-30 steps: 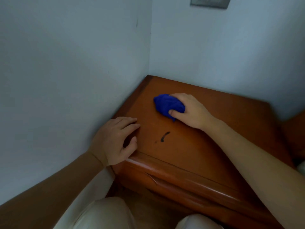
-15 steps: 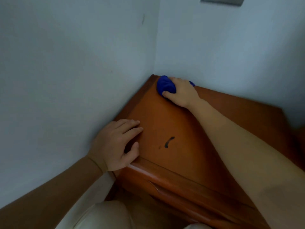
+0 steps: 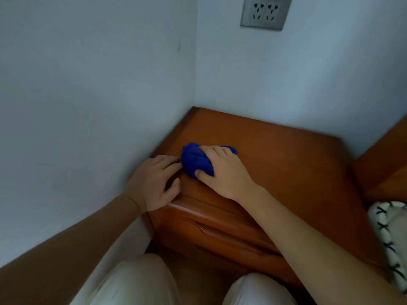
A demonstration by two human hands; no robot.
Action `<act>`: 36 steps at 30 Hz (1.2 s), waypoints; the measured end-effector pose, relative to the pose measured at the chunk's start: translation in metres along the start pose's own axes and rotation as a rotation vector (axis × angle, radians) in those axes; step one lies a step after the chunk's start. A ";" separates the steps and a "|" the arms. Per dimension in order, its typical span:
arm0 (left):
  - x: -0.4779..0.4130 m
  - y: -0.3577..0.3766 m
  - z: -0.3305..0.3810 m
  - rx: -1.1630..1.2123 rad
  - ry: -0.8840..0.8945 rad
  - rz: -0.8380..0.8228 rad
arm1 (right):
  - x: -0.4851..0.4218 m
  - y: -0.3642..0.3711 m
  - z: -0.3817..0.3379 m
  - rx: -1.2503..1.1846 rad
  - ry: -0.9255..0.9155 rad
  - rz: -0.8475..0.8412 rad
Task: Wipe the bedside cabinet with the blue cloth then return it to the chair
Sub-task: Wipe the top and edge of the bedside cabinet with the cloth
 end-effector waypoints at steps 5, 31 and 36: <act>-0.001 -0.001 -0.001 -0.009 -0.037 -0.027 | 0.035 -0.021 0.024 -0.013 0.079 -0.013; -0.081 0.041 0.092 0.156 -0.127 -0.076 | 0.081 -0.093 0.183 0.071 0.547 0.130; -0.082 0.045 0.090 0.148 -0.133 -0.069 | 0.031 -0.091 0.205 0.089 0.581 0.151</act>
Point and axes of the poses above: each hand's wrist, its own x-axis away from the middle knuckle, its own y-axis out of the palm, z = x × y, the point moved 7 cm from there along -x, towards the middle knuckle, and after that the axes turned 10 degrees about y, right-handed, at the moved point
